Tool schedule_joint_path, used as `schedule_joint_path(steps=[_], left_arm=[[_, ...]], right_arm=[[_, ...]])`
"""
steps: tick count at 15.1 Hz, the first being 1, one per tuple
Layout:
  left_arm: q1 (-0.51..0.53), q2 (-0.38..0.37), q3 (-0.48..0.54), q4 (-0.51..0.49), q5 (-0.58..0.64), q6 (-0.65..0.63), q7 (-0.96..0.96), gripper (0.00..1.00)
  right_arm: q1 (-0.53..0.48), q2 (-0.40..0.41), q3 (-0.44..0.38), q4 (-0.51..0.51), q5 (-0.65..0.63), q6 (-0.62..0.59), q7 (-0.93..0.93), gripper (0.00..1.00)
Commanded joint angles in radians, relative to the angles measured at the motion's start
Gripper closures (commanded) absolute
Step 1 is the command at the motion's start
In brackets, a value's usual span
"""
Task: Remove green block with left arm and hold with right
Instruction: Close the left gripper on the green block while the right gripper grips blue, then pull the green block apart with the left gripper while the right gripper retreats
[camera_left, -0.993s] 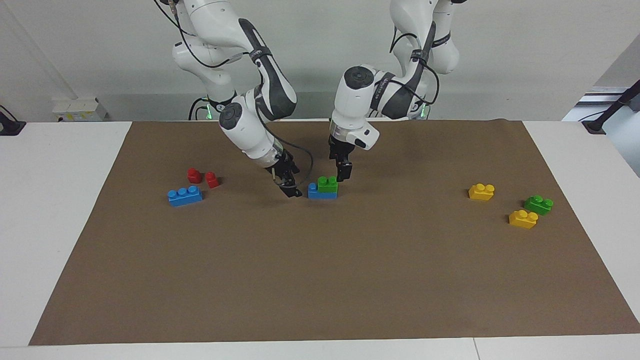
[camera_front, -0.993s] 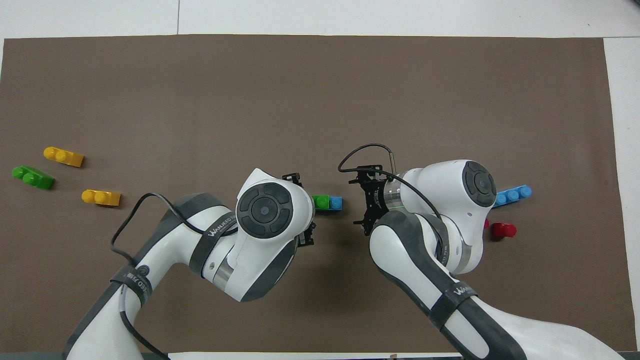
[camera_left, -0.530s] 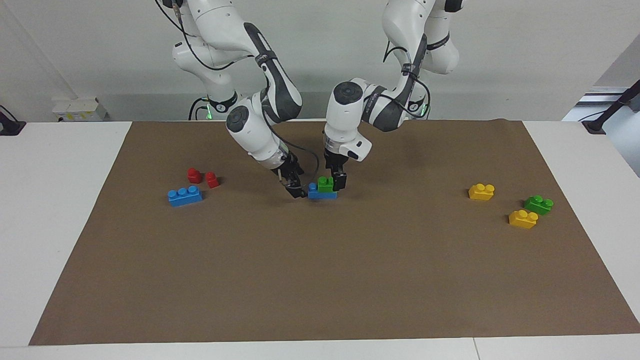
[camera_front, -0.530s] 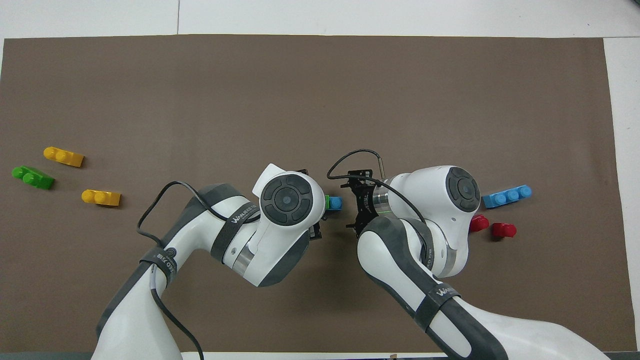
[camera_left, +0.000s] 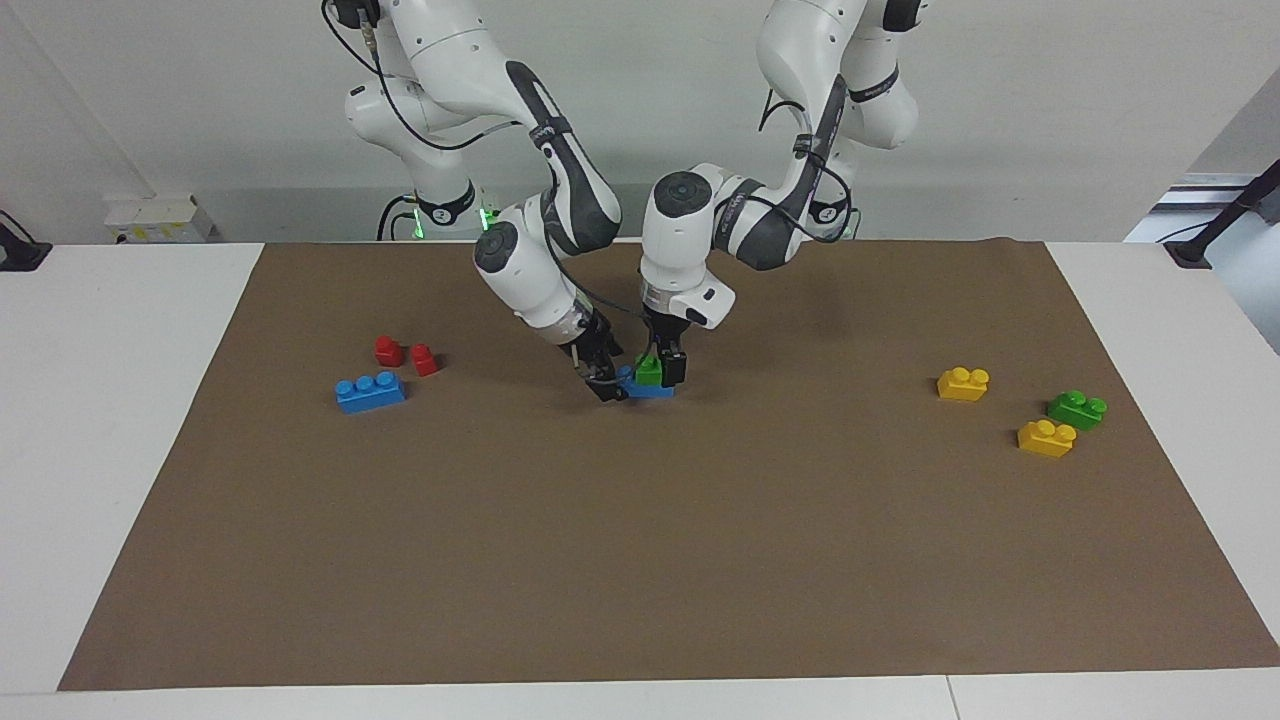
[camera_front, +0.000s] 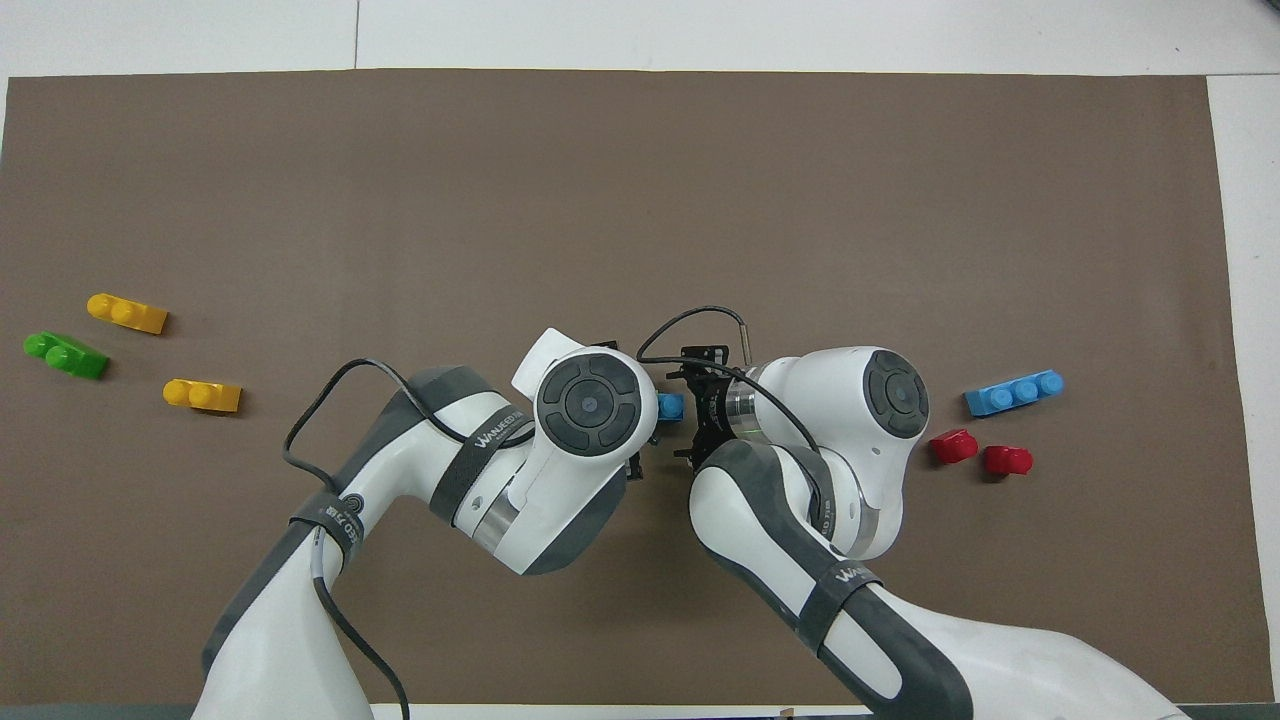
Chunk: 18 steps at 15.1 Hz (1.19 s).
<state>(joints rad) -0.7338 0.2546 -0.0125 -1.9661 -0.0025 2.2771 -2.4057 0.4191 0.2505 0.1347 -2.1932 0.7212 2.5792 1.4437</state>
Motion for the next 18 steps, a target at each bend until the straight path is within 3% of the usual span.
schedule_joint_path(steps=[1,6,9,11,12,13,18], left_arm=[[-0.022,0.003,0.016,0.013,0.019,-0.028,-0.012,0.01],[-0.022,0.003,0.016,0.013,0.019,-0.027,-0.012,0.01],[-0.021,0.003,0.016,0.012,0.019,-0.027,-0.012,0.01],[-0.021,0.003,0.016,0.010,0.019,-0.024,-0.010,0.01],[-0.021,0.002,0.016,0.009,0.019,-0.024,-0.010,0.01],[-0.021,0.002,0.016,0.009,0.019,-0.022,-0.010,0.01],[-0.021,0.002,0.016,0.007,0.019,-0.025,0.013,0.03]], right_arm=[[0.009,0.012,0.000,0.001,0.036,0.027,-0.025,0.01],[0.009,0.019,-0.001,0.000,0.049,0.030,-0.028,0.01],[0.010,0.019,-0.001,-0.002,0.049,0.030,-0.028,0.35],[0.010,0.019,0.000,0.001,0.055,0.029,-0.020,0.77],[0.010,0.019,-0.001,0.001,0.084,0.030,-0.019,0.92],[0.010,0.019,-0.001,0.000,0.108,0.030,-0.022,1.00],[0.009,0.019,-0.001,0.000,0.115,0.029,-0.022,0.99]])
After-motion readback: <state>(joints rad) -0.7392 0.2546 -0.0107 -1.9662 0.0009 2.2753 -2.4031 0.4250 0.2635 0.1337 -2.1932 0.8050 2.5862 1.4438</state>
